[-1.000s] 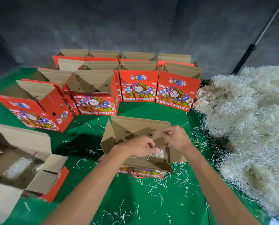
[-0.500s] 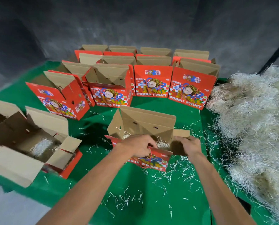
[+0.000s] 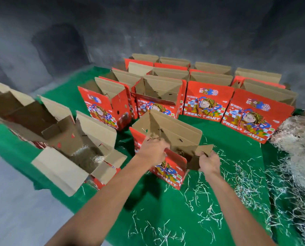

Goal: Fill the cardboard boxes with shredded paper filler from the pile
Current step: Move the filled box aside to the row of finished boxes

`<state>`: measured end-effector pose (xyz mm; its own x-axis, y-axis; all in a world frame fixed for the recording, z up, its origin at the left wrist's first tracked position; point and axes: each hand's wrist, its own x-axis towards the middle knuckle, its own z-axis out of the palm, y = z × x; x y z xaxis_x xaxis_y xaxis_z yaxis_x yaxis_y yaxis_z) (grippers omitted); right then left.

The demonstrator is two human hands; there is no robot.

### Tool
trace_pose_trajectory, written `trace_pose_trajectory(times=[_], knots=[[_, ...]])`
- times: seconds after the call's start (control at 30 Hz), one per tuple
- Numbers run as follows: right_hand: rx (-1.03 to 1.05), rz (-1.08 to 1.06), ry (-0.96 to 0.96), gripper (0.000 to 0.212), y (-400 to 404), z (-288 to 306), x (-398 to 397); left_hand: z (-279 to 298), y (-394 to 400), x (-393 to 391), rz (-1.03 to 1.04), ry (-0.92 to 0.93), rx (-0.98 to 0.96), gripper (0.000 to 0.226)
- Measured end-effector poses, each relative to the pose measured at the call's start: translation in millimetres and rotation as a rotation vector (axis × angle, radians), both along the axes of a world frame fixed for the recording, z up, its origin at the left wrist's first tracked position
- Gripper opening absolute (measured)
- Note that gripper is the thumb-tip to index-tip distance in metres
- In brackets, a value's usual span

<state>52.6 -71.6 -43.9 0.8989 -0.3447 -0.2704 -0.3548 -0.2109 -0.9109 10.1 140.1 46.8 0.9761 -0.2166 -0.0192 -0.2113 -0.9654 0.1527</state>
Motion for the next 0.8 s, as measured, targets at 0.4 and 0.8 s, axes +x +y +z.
trace_pose_trajectory(times=[0.4,0.8], knots=[[-0.081,0.078,0.009,0.022,135,-1,43,-12,164,27,0.336,-0.055,0.217,0.092],[0.018,0.153,0.039,0.018,221,-8,57,-35,227,14,0.475,-0.117,-0.017,0.099]])
